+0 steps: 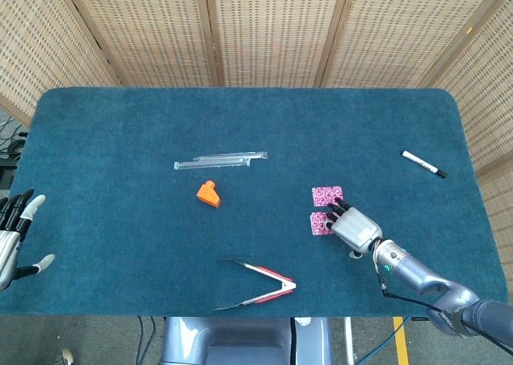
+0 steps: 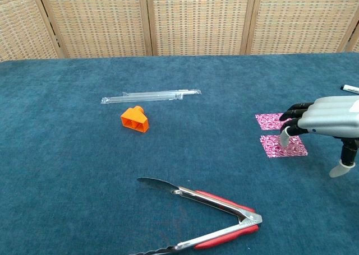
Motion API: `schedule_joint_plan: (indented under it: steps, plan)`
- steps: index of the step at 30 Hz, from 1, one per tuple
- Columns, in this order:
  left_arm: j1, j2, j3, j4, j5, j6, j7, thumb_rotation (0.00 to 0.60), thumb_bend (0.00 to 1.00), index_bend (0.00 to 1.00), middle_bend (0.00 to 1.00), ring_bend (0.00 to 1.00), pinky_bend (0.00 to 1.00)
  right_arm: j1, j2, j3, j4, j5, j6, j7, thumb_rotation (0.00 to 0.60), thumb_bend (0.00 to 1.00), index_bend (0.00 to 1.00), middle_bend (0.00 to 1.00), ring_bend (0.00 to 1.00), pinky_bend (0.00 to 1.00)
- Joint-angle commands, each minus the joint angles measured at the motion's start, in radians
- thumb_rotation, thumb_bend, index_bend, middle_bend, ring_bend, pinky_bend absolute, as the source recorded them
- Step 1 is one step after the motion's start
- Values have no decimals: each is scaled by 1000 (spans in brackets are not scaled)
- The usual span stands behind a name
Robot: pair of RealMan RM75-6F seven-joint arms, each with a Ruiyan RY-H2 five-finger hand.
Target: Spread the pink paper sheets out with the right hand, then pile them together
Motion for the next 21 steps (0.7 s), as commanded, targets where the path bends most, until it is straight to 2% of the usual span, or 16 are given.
schedule_joint_plan:
  steps: [1, 21]
  plan:
    - [1, 0, 2, 0, 1, 0, 0, 600, 16, 0, 0, 0, 0, -4, -3, -3, -1, -4, 3, -4, 600, 105, 253, 200, 0, 0]
    - [5, 2, 5, -3, 11, 6, -1, 600, 16, 0, 0, 0, 0, -35, -20, -26, 75, -17, 22, -28, 600, 105, 253, 206, 0, 0]
